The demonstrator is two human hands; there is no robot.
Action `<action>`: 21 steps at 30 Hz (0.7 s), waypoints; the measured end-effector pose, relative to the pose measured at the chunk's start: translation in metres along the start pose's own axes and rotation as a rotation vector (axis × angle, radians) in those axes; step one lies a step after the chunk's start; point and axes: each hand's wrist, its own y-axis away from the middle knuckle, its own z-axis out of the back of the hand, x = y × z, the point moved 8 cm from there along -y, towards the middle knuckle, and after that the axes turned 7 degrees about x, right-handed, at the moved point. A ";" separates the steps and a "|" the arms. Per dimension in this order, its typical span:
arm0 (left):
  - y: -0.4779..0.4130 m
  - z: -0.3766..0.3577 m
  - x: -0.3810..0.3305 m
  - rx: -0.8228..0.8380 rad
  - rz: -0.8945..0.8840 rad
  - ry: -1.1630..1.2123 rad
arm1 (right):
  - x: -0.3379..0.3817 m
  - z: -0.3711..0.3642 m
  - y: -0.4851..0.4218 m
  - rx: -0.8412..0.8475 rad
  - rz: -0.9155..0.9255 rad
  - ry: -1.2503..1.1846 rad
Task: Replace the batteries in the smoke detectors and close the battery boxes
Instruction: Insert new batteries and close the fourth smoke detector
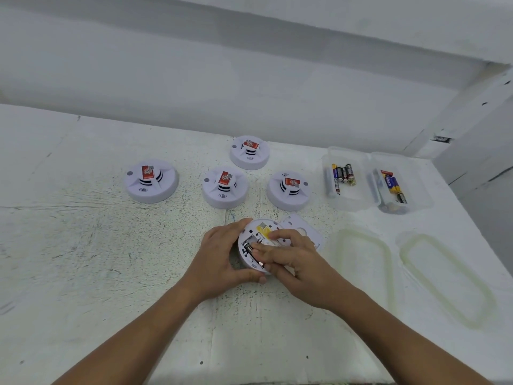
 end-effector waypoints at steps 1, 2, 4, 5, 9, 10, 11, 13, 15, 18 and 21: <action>0.000 0.000 0.000 -0.001 0.002 0.000 | 0.001 0.000 0.000 0.005 0.005 0.012; 0.000 -0.001 0.000 -0.002 0.003 0.001 | 0.001 0.001 0.000 0.010 0.012 0.029; 0.000 0.000 0.001 -0.006 0.005 -0.001 | 0.002 0.001 -0.002 0.018 0.014 0.051; 0.000 0.000 0.001 -0.008 0.008 -0.002 | 0.003 0.001 -0.002 0.012 0.011 0.052; 0.000 0.000 0.001 -0.009 0.013 -0.001 | 0.006 0.003 -0.001 -0.021 0.029 0.054; 0.001 0.001 -0.001 -0.013 0.015 0.002 | 0.007 0.004 -0.001 -0.017 0.025 0.037; 0.001 0.001 -0.001 -0.017 0.018 0.005 | 0.007 0.005 -0.002 -0.008 0.014 0.008; 0.003 0.002 -0.002 -0.020 0.026 0.015 | 0.008 0.008 -0.006 0.025 -0.010 -0.040; 0.003 0.003 -0.003 -0.026 0.031 0.031 | 0.012 0.011 -0.010 0.062 -0.014 -0.064; 0.004 0.007 -0.013 -0.053 0.005 0.053 | 0.015 0.026 -0.015 0.077 -0.046 -0.198; 0.004 0.011 -0.021 -0.063 -0.028 0.048 | 0.002 0.056 -0.019 0.028 -0.118 -0.420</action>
